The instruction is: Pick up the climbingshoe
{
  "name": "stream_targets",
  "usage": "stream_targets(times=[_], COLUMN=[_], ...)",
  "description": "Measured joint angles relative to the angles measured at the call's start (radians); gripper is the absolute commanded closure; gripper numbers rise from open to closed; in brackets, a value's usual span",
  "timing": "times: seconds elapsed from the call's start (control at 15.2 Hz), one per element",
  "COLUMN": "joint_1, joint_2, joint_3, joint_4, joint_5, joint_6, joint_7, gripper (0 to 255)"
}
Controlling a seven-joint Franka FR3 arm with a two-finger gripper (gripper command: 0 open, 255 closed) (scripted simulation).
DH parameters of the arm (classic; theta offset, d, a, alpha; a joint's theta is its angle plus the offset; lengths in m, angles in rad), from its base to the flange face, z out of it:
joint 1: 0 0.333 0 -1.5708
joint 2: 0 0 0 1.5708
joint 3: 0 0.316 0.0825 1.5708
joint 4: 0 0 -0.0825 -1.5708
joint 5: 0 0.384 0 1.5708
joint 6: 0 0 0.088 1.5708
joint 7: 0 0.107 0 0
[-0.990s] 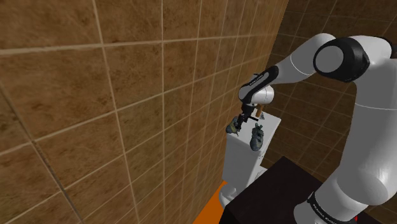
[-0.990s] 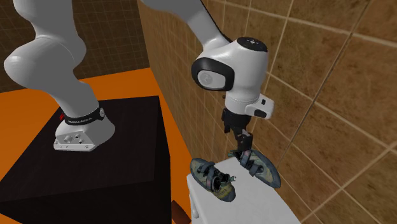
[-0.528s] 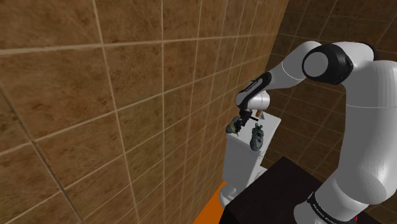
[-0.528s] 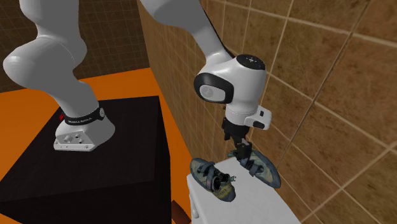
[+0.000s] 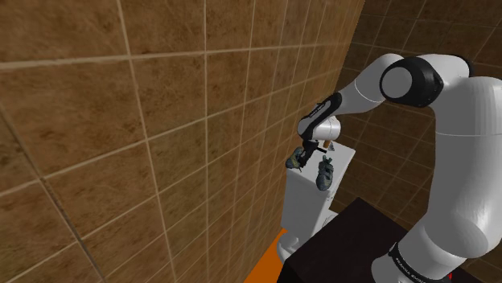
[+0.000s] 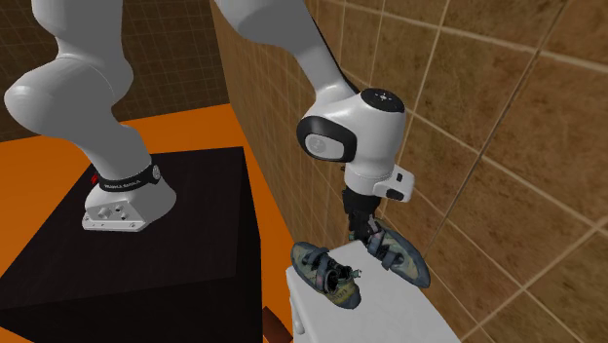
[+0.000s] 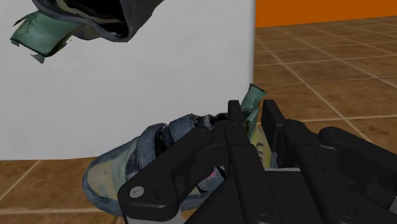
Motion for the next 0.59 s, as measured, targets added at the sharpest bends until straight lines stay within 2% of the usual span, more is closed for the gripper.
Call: stream_targets(times=[0.33,0.59], joint_1=[0.002,0.014], joint_2=[-0.006,-0.05], joint_3=[-0.002,-0.018], joint_4=[-0.002,-0.009], joint_5=[-0.003,-0.023], joint_6=[-0.005,-0.042], joint_7=[0.002,0.018], gripper=[255,255])
